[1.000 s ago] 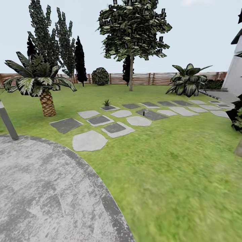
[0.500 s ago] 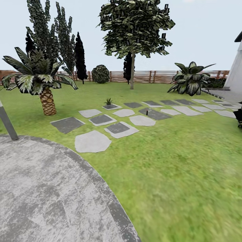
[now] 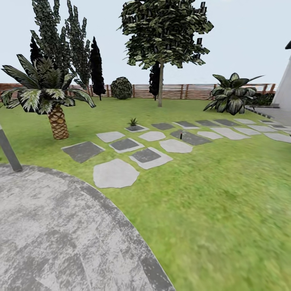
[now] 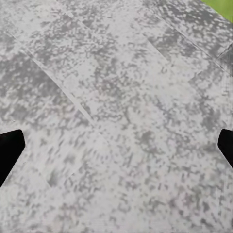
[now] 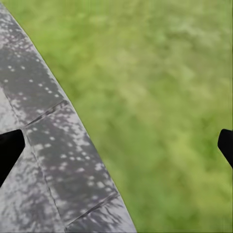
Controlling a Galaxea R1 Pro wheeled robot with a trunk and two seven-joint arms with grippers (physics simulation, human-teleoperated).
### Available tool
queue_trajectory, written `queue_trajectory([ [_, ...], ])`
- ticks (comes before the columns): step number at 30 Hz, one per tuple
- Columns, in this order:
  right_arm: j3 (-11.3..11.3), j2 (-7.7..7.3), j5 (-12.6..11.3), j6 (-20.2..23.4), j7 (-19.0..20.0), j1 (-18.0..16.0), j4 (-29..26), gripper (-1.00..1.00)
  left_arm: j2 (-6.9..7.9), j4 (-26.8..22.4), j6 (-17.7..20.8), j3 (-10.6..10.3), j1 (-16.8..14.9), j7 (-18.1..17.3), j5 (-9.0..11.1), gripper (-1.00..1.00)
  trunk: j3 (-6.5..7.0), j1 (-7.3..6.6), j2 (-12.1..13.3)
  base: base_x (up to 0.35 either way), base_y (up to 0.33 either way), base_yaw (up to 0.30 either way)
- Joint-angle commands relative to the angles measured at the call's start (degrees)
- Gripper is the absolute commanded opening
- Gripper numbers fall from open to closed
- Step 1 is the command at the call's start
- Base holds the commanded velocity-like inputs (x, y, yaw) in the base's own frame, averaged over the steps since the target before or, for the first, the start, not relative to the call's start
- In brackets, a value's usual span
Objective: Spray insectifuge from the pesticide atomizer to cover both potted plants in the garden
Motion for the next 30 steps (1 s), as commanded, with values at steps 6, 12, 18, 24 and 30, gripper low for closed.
queue_trajectory([
  [6, -0.06, -0.02, 0.04, -0.17, 0.03, -0.01, 0.06, 1.00, -0.13, 0.06, -0.20, -0.29, -0.03, -0.06, -0.24, 1.00, -0.05, 0.02, -0.02, 0.277, 0.225, 0.000],
  [12, -0.15, -0.02, -0.02, -0.17, 0.08, -0.01, -0.01, 1.00, -0.22, 0.14, -0.14, -0.53, -0.10, -0.06, -0.24, 1.00, -0.05, 0.02, -0.02, 0.279, 0.224, 0.000],
  [18, -0.16, -0.02, -0.05, -0.17, 0.11, -0.01, -0.03, 1.00, -0.24, 0.21, -0.13, -0.62, -0.12, -0.06, -0.24, 1.00, -0.05, 0.02, -0.02, 0.279, 0.224, 0.000],
  [24, -0.09, -0.02, 0.03, -0.17, 0.14, -0.01, 0.01, 1.00, -0.23, 0.23, -0.14, -0.63, -0.12, -0.14, -0.24, 1.00, -0.05, 0.02, -0.02, 0.279, 0.224, 0.000],
  [30, -0.04, -0.02, 0.04, -0.17, 0.19, -0.01, 0.01, 1.00, -0.16, 0.24, -0.16, -0.62, -0.12, -0.15, -0.24, 1.00, -0.05, 0.02, -0.02, 0.282, 0.221, 0.000],
])
